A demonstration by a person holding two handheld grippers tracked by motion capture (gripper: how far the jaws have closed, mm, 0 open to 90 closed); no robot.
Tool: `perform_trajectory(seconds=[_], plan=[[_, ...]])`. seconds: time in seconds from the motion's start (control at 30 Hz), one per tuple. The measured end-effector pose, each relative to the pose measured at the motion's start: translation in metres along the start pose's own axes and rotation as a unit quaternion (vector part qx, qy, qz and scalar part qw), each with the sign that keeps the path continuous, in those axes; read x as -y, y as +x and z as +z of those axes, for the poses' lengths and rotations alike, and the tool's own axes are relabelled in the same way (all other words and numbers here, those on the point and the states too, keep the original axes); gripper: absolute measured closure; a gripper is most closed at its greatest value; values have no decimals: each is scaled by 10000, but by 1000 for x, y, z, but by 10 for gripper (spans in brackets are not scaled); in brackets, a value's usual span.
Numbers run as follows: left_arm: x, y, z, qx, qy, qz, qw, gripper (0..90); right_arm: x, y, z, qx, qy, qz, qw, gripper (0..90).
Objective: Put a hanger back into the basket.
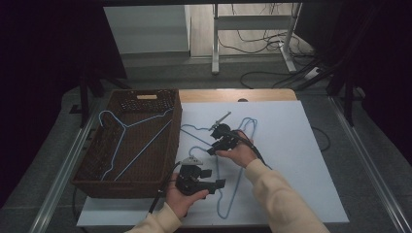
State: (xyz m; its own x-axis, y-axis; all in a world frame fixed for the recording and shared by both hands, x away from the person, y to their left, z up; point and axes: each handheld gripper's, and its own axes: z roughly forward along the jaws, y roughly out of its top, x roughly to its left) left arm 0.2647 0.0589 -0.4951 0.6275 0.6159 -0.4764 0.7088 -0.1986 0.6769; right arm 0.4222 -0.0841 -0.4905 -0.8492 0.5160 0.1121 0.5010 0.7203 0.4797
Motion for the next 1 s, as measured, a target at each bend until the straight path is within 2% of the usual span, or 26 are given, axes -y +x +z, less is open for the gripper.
perform_trajectory(seconds=[0.1, 0.23, 0.3, 0.33, 0.43, 0.5, 0.53, 0.63, 0.77, 0.9, 1.0], plan=[[0, 1, 1, 1, 8, -7, 10000, 285, -5, -2, 13, 74, 146, -113, 9998, 630], [0, 2, 2, -17, 20, -15, 10000, 285, -7, 0, 23, 194, 368, -402, 9983, 711], [0, 2, 2, -23, 20, -36, 10000, 285, -7, 3, 23, 363, 409, -589, 9968, 755], [0, 3, 2, -28, 15, -36, 10000, 285, -7, 4, 23, 411, 416, -623, 9963, 824], [0, 4, 2, -47, 19, -39, 10000, 285, -8, 8, 23, 489, 474, -729, 9950, 860], [-1, 5, 3, -70, 26, -46, 10000, 285, -7, 9, 19, 547, 431, -657, 9954, 861], [-1, 6, 4, -81, 33, -62, 9999, 285, -6, 9, 15, 526, 315, -614, 9962, 861], [-2, 9, 9, -153, 71, -104, 9998, 286, -3, 9, -1, 538, 73, -576, 9969, 862], [-4, 13, 22, -223, 176, -137, 9995, 301, 3, 9, -22, 660, -203, -357, 9970, 861], [-7, 18, 34, -290, 256, -120, 9992, 377, 7, 13, -38, 712, -442, -212, 9963, 862], [-7, 23, 40, -278, 336, -118, 9990, 521, 10, 15, -45, 736, -564, -154, 9956, 862]])
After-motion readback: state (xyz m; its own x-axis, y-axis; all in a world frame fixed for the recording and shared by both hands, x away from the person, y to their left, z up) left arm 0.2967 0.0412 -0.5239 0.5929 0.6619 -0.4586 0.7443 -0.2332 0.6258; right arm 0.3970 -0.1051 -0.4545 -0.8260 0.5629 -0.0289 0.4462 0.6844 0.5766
